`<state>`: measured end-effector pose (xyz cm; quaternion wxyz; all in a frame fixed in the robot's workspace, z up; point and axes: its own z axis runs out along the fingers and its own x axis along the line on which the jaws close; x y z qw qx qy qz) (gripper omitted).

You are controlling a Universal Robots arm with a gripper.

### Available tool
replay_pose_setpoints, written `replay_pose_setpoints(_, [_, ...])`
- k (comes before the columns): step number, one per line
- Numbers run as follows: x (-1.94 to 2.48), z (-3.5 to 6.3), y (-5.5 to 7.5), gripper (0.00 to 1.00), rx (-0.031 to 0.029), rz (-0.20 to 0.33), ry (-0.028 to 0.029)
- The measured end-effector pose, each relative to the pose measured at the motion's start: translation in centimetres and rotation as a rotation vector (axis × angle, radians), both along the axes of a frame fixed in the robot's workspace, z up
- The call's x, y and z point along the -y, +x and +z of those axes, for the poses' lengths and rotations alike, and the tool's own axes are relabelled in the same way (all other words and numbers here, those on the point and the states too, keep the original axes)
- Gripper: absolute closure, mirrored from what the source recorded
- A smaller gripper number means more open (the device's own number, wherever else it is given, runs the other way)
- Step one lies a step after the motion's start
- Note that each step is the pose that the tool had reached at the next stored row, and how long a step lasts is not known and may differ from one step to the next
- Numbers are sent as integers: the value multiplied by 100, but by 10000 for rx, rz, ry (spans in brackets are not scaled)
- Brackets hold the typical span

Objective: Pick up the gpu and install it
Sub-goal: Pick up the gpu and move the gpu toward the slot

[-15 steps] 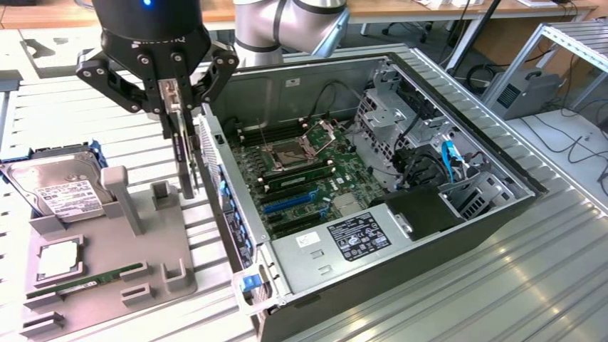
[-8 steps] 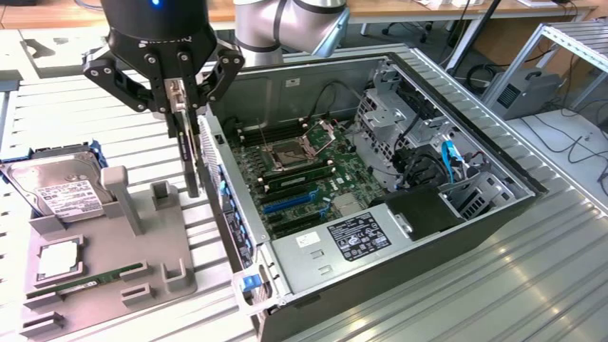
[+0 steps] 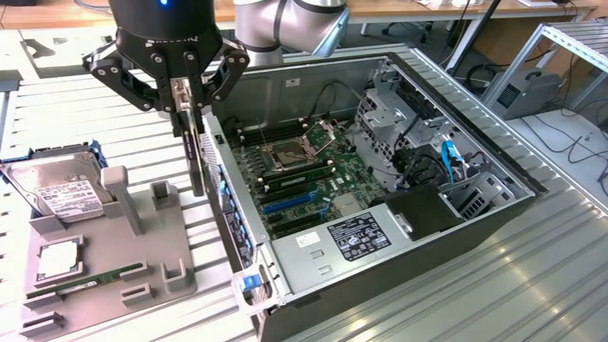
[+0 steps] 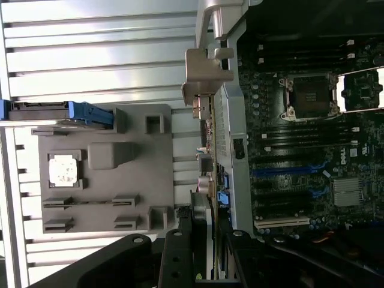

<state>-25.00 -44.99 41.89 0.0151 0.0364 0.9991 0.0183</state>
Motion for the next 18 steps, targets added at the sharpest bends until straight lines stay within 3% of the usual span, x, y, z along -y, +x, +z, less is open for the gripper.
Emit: replay_pose_setpoints(18, [0,0,170,73,0,0,-11])
